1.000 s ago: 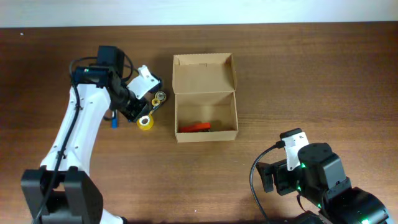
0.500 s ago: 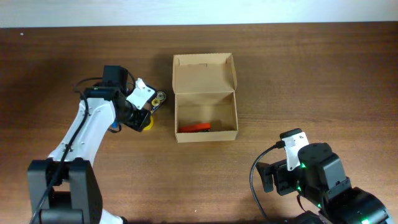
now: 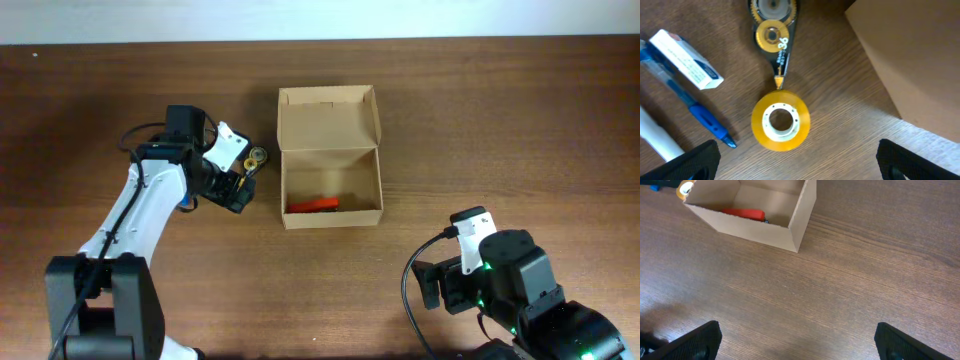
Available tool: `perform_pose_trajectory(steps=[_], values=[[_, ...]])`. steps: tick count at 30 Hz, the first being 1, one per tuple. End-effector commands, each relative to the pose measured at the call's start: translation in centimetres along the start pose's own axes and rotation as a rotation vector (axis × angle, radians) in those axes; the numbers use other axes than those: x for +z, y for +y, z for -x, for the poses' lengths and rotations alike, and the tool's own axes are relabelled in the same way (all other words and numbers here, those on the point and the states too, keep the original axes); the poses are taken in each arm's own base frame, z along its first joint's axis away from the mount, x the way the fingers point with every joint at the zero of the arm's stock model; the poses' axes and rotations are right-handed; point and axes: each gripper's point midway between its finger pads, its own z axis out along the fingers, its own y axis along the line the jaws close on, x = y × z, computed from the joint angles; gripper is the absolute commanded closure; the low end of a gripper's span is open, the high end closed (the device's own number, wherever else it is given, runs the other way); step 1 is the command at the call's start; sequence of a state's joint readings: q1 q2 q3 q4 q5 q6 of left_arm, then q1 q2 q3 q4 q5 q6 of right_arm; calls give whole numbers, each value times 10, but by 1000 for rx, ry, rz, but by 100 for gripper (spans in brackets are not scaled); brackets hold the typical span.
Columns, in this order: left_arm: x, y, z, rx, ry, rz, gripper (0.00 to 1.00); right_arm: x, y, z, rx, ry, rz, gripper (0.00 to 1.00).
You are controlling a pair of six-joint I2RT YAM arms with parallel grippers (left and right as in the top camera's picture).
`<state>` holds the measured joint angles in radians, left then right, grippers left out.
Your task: Pack container
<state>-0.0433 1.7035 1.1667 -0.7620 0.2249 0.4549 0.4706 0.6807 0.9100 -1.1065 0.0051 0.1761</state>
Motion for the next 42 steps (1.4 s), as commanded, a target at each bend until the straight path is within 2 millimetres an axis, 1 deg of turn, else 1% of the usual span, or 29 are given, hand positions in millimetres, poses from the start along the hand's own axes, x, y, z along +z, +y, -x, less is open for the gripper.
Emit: perform_pose_trajectory(steps=[1,4,8,9,12,18,23,27,32,36,42], values=[[-5,-7,4,-4,-33,-32,0,1,2,-1,-9,2,9,1],[-2,-4,2,-6,-22,-19,0,1,2,-1,-9,2,9,1],[3,13,-3,-74,15,68,0,1,2,-1,-9,2,9,1],[5,15,-3,-84,17,73,0,1,2,-1,-9,2,9,1],[12,16,-4,-106,25,70,0,1,2,-1,-9,2,9,1],[32,18,-12,-135,68,52,0,1,2,-1,-9,2,9,1],[46,22,-10,-166,63,54,0,1,2,-1,-9,2,9,1],[51,27,-7,-188,55,78,0,1,2,-1,-9,2,9,1],[61,18,-7,-169,76,72,0,1,2,-1,-9,2,9,1],[63,24,-8,-187,102,161,1,1,2,-1,-9,2,9,1],[64,24,-9,-197,109,172,7,1,2,-1,-9,2,9,1]])
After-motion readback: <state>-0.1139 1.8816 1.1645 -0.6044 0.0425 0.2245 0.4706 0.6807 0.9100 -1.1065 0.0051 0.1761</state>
